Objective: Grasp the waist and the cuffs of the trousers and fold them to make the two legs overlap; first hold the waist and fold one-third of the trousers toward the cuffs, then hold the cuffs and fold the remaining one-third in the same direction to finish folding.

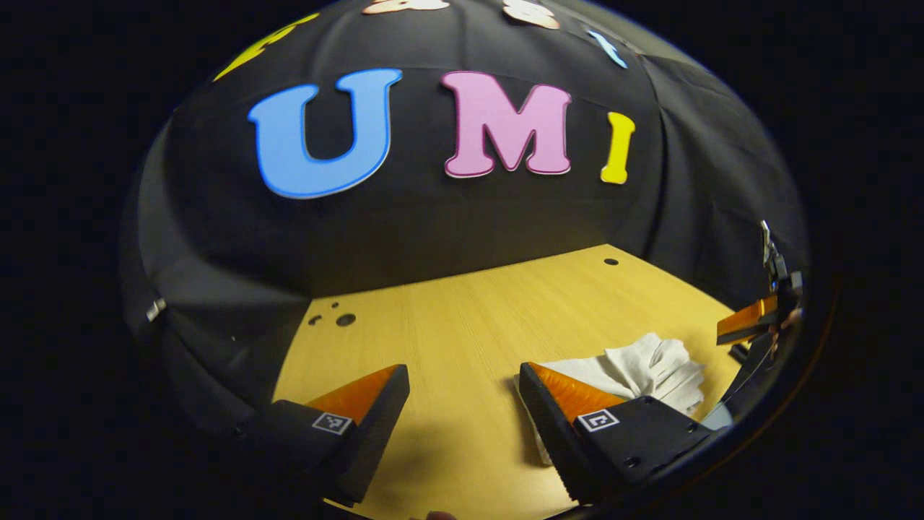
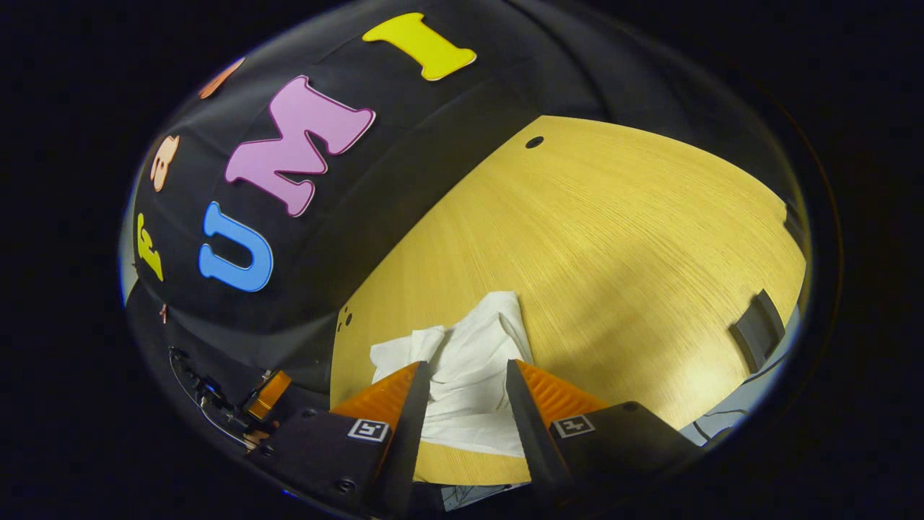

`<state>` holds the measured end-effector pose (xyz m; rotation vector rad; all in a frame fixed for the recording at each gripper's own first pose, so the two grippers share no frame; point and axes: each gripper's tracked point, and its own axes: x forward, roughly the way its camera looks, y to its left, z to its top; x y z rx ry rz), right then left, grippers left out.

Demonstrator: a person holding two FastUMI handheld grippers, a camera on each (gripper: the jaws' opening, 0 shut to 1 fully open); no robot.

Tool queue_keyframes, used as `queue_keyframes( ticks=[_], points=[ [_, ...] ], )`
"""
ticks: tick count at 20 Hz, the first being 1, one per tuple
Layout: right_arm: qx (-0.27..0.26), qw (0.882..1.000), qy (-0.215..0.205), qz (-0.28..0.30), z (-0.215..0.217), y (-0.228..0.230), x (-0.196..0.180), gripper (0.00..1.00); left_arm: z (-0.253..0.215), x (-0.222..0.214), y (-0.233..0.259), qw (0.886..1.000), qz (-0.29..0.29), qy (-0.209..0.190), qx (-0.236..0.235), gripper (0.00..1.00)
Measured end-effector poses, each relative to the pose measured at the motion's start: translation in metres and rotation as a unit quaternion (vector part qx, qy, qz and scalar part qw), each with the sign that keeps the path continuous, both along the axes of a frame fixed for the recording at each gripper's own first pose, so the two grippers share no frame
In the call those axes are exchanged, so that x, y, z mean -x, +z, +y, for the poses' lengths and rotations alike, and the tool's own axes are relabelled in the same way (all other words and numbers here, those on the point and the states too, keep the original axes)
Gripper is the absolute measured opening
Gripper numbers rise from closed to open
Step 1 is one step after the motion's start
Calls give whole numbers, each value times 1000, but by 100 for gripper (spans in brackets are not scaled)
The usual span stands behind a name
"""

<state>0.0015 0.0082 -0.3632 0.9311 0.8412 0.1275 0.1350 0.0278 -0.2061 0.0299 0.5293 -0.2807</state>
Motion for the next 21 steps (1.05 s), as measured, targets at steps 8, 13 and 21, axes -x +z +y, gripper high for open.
queue_keyframes(
  ticks=[8, 13, 21],
  points=[
    [13, 997, 63, -36, 40, 20, -7, 67, 22, 58, -54, 978, 105, 121, 135, 96],
    [-9, 995, 100, -3, 65, 12, -3, 67, 27, 87, -55, 974, 121, 140, 133, 96],
    [-6, 996, 93, 0, 78, 17, -12, 58, 42, 103, -54, 969, 127, 150, 148, 95]
  ],
)
